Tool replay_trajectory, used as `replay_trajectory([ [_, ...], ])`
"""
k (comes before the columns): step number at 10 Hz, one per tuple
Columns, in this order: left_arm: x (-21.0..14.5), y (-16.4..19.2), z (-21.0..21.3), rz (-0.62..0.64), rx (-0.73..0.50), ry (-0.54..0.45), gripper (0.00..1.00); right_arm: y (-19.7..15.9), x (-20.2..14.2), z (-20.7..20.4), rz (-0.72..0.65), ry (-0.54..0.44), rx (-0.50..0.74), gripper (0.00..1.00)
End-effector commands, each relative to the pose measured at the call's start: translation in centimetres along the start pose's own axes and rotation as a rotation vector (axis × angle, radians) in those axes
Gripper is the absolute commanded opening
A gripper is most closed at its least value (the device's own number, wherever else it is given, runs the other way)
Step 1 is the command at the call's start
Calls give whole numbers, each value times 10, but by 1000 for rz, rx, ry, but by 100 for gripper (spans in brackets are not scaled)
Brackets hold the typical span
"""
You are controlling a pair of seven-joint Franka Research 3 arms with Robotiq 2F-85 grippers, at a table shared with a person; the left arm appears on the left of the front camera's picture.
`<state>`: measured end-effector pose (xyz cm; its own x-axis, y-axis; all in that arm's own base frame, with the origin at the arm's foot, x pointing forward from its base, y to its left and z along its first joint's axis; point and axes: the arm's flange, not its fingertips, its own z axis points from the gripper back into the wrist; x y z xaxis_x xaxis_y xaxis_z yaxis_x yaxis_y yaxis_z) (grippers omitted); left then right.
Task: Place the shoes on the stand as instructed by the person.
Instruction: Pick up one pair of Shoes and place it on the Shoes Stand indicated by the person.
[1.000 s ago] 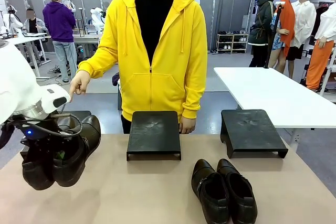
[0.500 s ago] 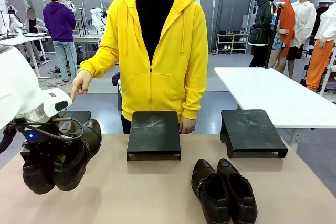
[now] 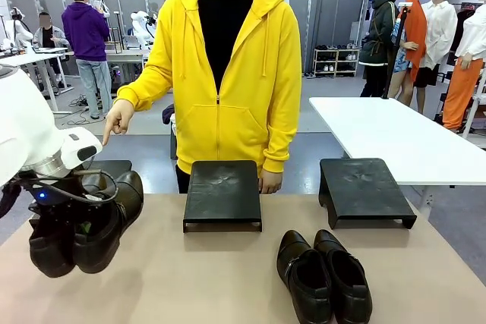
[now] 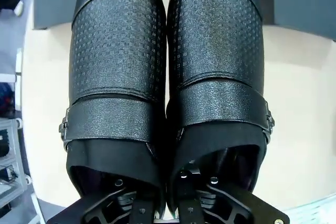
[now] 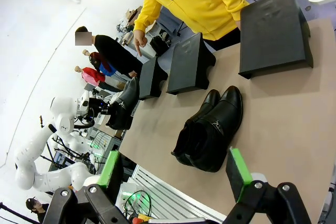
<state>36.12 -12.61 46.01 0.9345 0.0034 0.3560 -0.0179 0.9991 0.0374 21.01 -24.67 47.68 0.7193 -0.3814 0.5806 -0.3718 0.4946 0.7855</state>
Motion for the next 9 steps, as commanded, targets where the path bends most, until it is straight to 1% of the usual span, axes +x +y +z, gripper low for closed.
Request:
replay_trajectory([
  [1, 33, 22, 6, -15, 59, -110, 8, 0, 0, 1, 13, -7, 6, 100],
  [3, 62, 47, 5, -37, 33, -182, 8, 0, 0, 1, 13, -7, 6, 100],
  [4, 76, 57, 1, -54, 24, -199, 8, 0, 0, 1, 13, -7, 6, 100],
  [5, 89, 68, -7, -82, 42, -222, 8, 0, 0, 1, 13, -7, 6, 100],
  [7, 115, 85, -23, -126, 34, -254, 8, 0, 0, 1, 13, -7, 6, 100],
  [8, 125, 93, -30, -137, 41, -256, 8, 0, 0, 1, 13, -7, 6, 100],
  [9, 133, 100, -37, -140, 22, -251, 8, 0, 0, 1, 13, -7, 6, 100],
])
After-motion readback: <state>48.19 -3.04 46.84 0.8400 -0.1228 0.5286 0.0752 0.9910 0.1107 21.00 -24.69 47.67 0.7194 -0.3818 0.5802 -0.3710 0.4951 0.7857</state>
